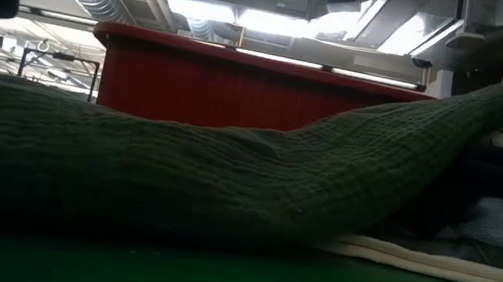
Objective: Fold laundry
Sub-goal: Fold the patterned white shirt
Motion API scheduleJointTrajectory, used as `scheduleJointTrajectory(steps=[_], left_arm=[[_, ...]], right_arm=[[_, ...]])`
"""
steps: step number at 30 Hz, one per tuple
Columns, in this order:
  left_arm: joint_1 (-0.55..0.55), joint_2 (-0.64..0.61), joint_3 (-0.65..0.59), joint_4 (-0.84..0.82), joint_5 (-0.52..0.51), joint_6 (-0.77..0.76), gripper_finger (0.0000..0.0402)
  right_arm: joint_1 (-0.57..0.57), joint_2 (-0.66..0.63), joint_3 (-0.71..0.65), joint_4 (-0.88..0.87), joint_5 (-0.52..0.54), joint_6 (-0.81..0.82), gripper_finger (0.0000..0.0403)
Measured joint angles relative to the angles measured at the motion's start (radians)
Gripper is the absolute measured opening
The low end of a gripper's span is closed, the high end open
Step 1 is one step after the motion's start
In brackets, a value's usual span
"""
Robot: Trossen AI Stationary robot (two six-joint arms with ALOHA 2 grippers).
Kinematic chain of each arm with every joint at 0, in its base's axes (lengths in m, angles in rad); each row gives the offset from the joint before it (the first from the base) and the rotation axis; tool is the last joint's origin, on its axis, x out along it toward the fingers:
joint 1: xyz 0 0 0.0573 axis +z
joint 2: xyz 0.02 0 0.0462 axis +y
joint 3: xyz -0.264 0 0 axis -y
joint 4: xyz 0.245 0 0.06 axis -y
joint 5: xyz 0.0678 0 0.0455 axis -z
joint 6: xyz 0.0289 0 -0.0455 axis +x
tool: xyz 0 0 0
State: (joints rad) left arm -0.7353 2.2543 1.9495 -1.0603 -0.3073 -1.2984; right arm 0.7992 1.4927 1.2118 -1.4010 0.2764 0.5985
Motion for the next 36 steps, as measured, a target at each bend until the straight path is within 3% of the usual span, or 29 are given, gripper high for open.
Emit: scheduleJointTrajectory(steps=[12,15,20,22,27,36], left_arm=[[0.0,0.0,0.0,0.0,-0.018,0.002,0.011],[0.0,0.0,0.0,-0.001,-0.024,0.024,0.011],[0.0,0.0,0.0,-0.003,-0.027,0.089,0.011],[0.0,0.0,0.0,-0.004,-0.029,0.108,0.0114],[0.001,0.0,0.0,-0.005,-0.032,0.131,0.0147],[0.019,0.001,-0.012,-0.034,-0.059,0.185,0.0208]], right_arm=[[-0.001,0.123,0.0,-0.101,0.0,0.007,0.0175],[-0.001,0.125,0.0,-0.121,-0.01,0.007,0.0141],[-0.001,0.125,0.0,-0.142,-0.047,0.006,0.0035],[-0.001,0.125,0.0,-0.154,-0.065,-0.001,0.0011],[-0.001,0.121,0.0,-0.171,-0.103,-0.005,0.0031],[-0.001,0.119,0.0,-0.17,-0.176,-0.004,0.0011]])
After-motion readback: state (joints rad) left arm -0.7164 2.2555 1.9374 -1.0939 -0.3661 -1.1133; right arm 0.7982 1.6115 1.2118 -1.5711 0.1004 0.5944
